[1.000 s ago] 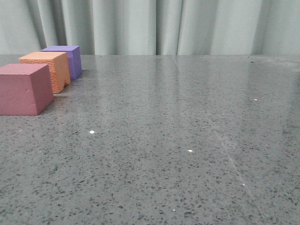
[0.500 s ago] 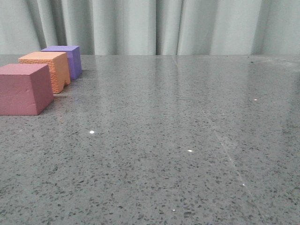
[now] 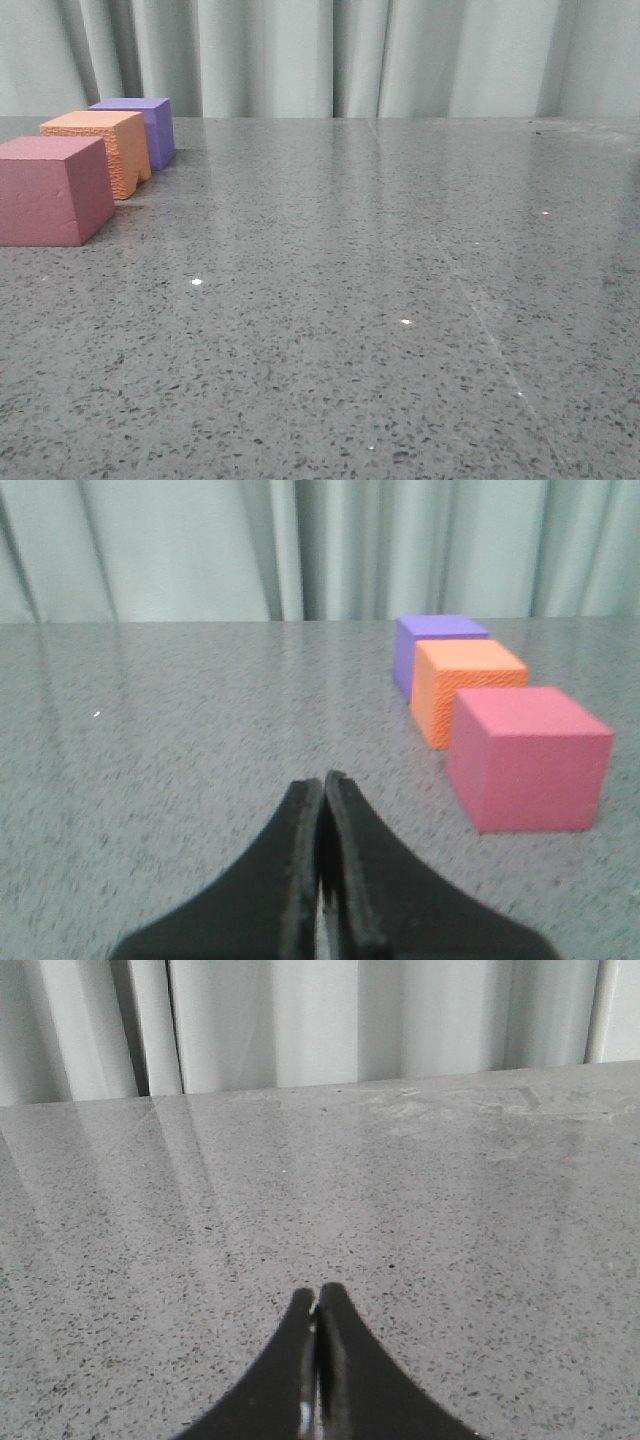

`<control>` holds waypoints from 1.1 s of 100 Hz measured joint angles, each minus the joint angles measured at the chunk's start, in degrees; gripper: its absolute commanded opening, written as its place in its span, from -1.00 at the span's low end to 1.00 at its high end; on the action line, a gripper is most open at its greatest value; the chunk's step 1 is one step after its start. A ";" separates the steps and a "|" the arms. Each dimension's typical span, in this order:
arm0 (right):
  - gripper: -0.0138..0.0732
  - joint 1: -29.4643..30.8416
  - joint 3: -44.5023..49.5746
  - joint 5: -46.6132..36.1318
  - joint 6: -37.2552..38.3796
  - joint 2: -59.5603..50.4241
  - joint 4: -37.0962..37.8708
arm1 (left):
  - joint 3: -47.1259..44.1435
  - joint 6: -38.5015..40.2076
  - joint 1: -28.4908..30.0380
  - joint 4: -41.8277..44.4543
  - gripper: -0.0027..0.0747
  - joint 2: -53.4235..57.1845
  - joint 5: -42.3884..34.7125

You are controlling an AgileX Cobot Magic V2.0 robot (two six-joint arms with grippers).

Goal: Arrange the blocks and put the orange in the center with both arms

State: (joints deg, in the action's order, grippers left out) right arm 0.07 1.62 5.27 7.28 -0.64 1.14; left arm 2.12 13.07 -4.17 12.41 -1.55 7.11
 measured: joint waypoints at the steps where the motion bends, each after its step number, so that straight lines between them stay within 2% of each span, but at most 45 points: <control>1: -0.84 0.00 0.00 0.00 0.00 0.00 0.00 | -0.56 0.00 0.11 0.00 -0.98 0.51 0.00; 55: -0.84 0.00 0.00 0.00 0.00 0.00 0.00 | -1.88 -0.02 1.35 0.65 -0.98 1.76 -4.33; 110: -0.84 0.00 0.00 0.00 0.00 0.00 0.00 | -1.88 -0.12 1.43 0.65 -0.98 1.76 -4.67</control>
State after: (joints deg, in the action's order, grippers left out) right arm 0.07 1.62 5.27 7.28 -0.64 1.14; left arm 0.25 12.94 -2.73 13.07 0.21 2.44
